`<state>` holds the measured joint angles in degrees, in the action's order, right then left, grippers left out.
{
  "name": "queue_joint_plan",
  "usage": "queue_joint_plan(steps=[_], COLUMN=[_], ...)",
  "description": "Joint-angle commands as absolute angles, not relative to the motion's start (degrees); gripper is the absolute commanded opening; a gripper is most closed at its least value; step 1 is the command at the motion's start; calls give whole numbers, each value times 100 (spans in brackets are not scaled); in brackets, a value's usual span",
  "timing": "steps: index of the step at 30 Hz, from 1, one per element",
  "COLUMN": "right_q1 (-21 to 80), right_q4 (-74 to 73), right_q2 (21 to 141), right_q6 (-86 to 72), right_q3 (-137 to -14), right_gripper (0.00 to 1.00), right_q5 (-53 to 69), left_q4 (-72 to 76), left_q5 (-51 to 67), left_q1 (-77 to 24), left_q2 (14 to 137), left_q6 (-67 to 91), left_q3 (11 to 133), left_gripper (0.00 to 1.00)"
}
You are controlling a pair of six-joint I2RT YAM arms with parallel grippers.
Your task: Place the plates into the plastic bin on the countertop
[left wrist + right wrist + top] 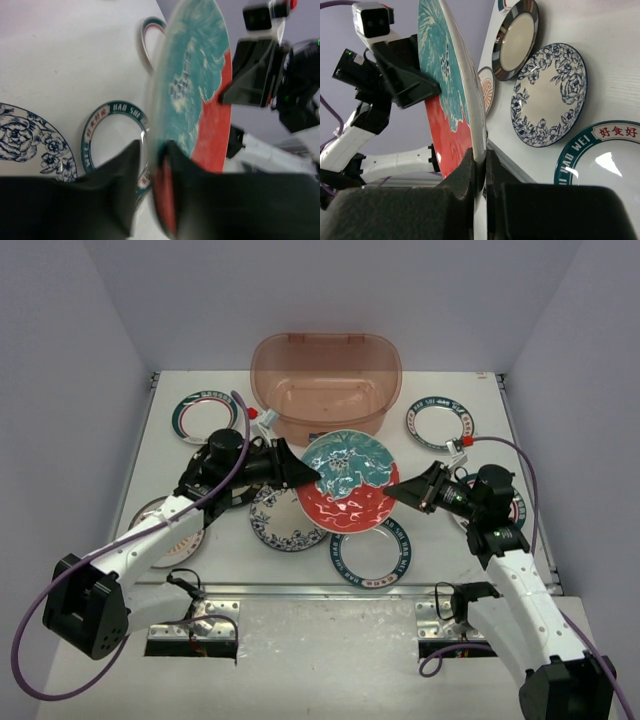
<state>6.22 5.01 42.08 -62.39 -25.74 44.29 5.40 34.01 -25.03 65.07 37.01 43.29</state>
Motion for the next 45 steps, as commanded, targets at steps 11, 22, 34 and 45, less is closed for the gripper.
queue_joint_plan(steps=[11,22,34,45], right_q1=[633,633,633,633], right_q4=[-856,-2349,-2562,-2630], right_q2=[4365,3964,3628,3677], right_q6=[-4722,-3628,-3454,-3366], right_q3=[-3900,-4236,-4133,-4096], right_gripper=[99,99,99,99], right_q5=[3201,1103,1641,1723], left_q4=[49,-703,-1807,-1341], left_q5=[1699,1280,1445,2035], left_q1=[-2356,-1122,-1099,-1127], left_q2=[6345,9400,13183,13987], left_q6=[4065,4438,4004,4061], left_q3=[5728,8842,13342,13581], left_gripper=[0,0,1,51])
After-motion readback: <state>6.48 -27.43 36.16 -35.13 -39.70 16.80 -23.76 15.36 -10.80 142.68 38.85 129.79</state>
